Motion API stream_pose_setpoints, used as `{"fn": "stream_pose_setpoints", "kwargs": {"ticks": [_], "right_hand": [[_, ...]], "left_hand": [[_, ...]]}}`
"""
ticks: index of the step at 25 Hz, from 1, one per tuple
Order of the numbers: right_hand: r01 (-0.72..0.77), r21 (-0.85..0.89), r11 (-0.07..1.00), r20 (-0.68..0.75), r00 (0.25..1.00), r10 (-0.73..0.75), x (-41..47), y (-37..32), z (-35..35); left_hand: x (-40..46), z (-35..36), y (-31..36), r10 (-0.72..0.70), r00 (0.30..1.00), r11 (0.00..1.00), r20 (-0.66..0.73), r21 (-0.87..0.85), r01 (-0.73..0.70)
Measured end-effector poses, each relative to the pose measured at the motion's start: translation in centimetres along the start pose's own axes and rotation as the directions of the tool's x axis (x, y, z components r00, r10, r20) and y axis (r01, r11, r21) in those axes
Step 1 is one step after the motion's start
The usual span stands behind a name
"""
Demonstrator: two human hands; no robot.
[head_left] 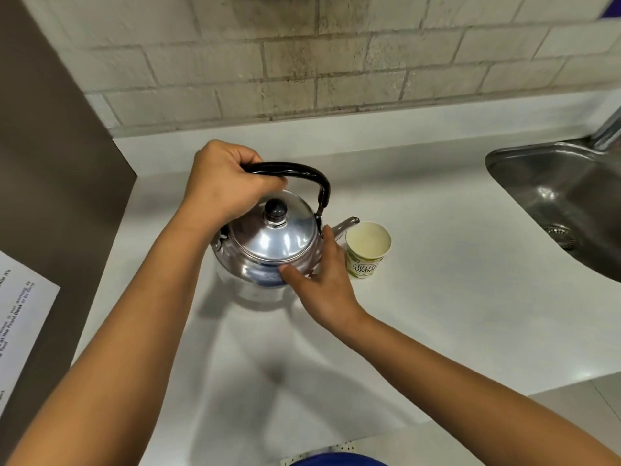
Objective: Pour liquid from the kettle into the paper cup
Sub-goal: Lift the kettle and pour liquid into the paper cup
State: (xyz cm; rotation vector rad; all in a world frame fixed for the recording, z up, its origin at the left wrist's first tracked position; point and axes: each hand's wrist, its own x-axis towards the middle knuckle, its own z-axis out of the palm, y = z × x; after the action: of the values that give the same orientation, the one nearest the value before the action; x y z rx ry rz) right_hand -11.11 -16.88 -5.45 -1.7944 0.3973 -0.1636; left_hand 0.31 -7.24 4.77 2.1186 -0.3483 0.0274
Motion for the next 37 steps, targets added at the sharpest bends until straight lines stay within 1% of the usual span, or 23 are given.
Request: {"fn": "stream_pose_setpoints", "kwargs": {"ticks": [4, 11, 18, 24, 31, 37], "right_hand": [[0.026, 0.06, 0.998, -0.026, 0.999, -0.025, 0.2, 0.1, -0.2], [0.002, 0.18, 0.984, -0.014, 1.0, 0.001, 0.8, 0.7, -0.3], [0.009, 0.297, 0.955, 0.005, 1.0, -0.011, 1.2, 0.8, -0.4], [0.035, 0.375, 0.926, -0.042, 0.999, -0.021, 1.0, 0.9, 0.1], [0.039, 0.389, 0.921, -0.044, 0.999, -0.024, 1.1, 0.9, 0.1], [0.039, 0.378, 0.925, -0.032, 0.999, -0.028, 1.2, 0.9, 0.1]], "left_hand": [[0.1, 0.7, 1.3, 0.008, 0.999, 0.995, 0.046, 0.095, -0.013], [0.0, 1.8, 3.4, 0.069, 0.994, 0.964, 0.088, 0.252, -0.089], [0.3, 2.4, 4.7, 0.094, 0.987, 0.933, 0.127, 0.336, -0.132], [0.3, 3.1, 5.7, 0.152, 0.972, 0.883, 0.182, 0.417, -0.216], [0.1, 3.5, 6.7, 0.177, 0.954, 0.855, 0.241, 0.442, -0.271], [-0.1, 3.7, 7.0, 0.199, 0.946, 0.829, 0.255, 0.472, -0.301]]}}
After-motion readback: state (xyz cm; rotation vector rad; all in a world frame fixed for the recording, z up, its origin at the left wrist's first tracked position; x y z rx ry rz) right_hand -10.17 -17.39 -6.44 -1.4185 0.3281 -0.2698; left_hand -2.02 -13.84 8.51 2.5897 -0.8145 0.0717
